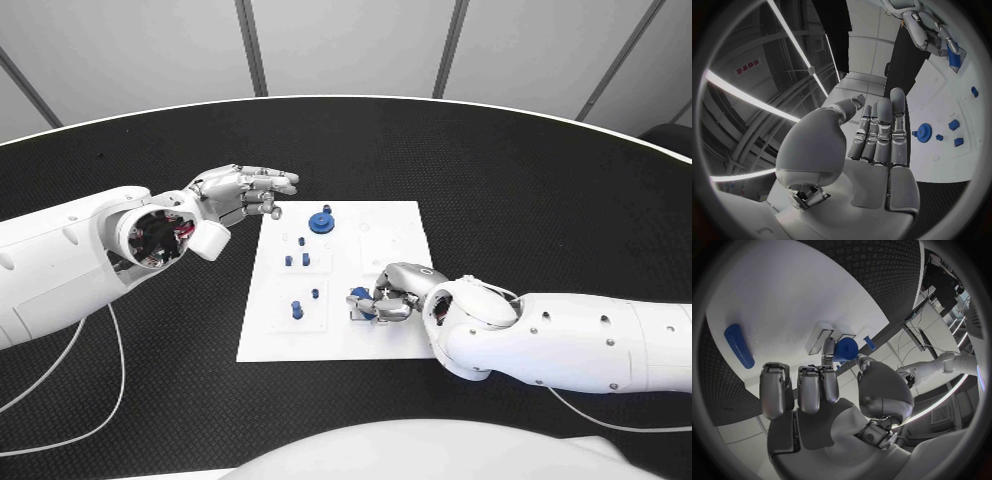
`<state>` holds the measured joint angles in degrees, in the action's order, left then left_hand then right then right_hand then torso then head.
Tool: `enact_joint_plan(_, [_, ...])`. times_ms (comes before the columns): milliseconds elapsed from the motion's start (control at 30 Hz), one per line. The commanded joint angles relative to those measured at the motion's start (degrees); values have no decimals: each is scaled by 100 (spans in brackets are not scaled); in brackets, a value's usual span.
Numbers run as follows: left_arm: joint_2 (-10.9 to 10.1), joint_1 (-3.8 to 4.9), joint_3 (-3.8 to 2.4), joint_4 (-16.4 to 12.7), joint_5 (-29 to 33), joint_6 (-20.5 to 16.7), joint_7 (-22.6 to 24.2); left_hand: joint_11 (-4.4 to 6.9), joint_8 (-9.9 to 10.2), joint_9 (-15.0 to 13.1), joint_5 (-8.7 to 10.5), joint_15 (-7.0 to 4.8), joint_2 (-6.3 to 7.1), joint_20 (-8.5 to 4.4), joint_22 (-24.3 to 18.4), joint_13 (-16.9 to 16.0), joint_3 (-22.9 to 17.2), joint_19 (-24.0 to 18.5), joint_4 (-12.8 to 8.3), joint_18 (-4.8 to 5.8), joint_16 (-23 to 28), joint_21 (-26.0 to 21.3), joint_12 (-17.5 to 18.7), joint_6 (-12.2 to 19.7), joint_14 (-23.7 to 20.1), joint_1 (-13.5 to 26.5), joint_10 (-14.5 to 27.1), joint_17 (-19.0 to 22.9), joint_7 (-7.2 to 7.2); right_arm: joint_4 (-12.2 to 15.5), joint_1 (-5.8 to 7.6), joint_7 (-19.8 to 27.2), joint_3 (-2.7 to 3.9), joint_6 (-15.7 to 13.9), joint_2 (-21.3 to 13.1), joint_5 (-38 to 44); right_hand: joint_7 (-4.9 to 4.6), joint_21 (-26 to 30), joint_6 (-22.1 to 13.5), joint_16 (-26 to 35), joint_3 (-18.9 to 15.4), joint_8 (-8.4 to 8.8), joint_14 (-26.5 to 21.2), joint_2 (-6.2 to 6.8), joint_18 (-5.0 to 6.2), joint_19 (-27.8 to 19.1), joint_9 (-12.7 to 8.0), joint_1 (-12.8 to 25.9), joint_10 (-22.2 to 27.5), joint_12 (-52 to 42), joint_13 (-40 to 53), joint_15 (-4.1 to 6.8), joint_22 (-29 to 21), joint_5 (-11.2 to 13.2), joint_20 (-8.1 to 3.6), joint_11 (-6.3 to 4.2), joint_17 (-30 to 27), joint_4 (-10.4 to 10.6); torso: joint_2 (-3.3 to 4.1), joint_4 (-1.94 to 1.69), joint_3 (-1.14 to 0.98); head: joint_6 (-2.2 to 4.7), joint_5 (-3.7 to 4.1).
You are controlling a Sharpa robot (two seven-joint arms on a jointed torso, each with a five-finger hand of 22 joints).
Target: Assemble the parts on the task board
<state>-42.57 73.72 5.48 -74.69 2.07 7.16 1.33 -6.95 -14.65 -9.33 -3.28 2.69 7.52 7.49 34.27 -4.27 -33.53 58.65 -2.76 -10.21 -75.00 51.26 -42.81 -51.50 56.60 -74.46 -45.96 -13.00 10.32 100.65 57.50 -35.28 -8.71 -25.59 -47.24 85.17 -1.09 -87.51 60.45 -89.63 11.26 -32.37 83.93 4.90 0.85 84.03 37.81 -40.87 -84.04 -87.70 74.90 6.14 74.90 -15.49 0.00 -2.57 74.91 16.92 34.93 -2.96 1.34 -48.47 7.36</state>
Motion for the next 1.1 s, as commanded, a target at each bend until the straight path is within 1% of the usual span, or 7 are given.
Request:
enact_joint_plan(33, [0, 0, 0, 1, 0, -4, -2, -14, 28, -7, 10, 19, -5, 40, -5, -8, -9, 19, 29, -41, 12, -32, 17, 18, -24, 51, 35, -1, 28, -2, 0, 9, 0, -9, -1, 0, 6, 45, -56, -37, -100, -44, 607, -16, -22, 537, -9, 126, -478, 30, 1338, 17, 1398, 236, -25, -34, 1509, -2, 2, 1, 1, 0, 6])
enact_joint_plan(200, [1, 0, 0, 2, 0, -5, -7, -15, 30, -7, 10, 19, -3, 40, -7, -8, -7, 20, 34, -41, 12, -36, 17, 19, -25, 55, 37, -1, 28, -1, 0, 24, 1, -26, -2, 0, 4, 44, -65, -37, -170, -57, 607, -38, -22, 537, -21, 198, -478, 32, 1339, 16, 1399, 339, -23, -32, 1509, 1, 0, -1, -1, -2, 2])
enact_joint_plan(467, [-2, 0, 0, 4, 0, 2, -19, -15, 30, -7, 10, 19, -3, 40, -7, -8, -7, 20, 34, -41, 12, -36, 17, 19, -25, 55, 37, -1, 28, 80, 0, 146, 2, -90, -21, 0, 4, 35, -66, -37, -196, -66, 607, -73, -24, 539, -28, 229, -483, 22, 1346, 15, 1403, 371, -22, -32, 1509, -1, 0, 1, -3, -1, 4])
enact_joint_plan(567, [1, 0, 0, 11, 0, 6, -23, -16, 34, -8, 10, 21, -3, 42, -13, -8, -3, 22, 49, -40, 12, -43, 17, 20, -27, 64, 41, -1, 28, 157, 0, 208, 2, -109, -40, 0, 6, 33, -65, -37, -188, -76, 607, -115, -25, 539, -32, 194, -487, 13, 1353, 16, 1404, 340, -23, -33, 1509, -9, 1, 5, -8, 0, 5])
enact_joint_plan(667, [5, 0, 0, 16, 0, 16, -25, -16, 34, -8, 10, 21, -3, 42, -13, -8, -3, 22, 49, -40, 12, -43, 17, 20, -27, 64, 41, -1, 28, 209, -1, 248, 2, -104, -64, 0, 7, 29, -64, -37, -185, -81, 607, -135, -25, 540, -36, 171, -489, 10, 1355, 16, 1406, 311, -23, -34, 1509, -10, -2, 4, -7, 2, 10])
enact_joint_plan(1000, [24, -1, 0, 46, 0, 29, -35, -15, 36, -8, 9, 21, -4, 42, -16, -9, -4, 23, 53, -41, 12, -47, 16, 21, -27, 63, 43, -1, 27, 244, -1, 280, 1, -96, -117, -1, 7, 42, -70, -37, -181, -93, 607, -188, -23, 538, -47, 113, -487, 16, 1353, 17, 1402, 206, -24, -35, 1509, -11, -12, 7, -9, 12, 7])
enact_joint_plan(1100, [28, -1, 0, 53, 0, 35, -36, -15, 36, -8, 9, 21, -4, 42, -16, -9, -4, 23, 53, -41, 12, -47, 16, 21, -27, 63, 43, -1, 27, 269, -1, 287, 0, -95, -166, -1, 7, 38, -74, -37, -176, -101, 607, -210, -24, 539, -55, 57, -489, 13, 1356, 17, 1404, 153, -24, -36, 1509, -17, -8, 2, -9, 14, 6])
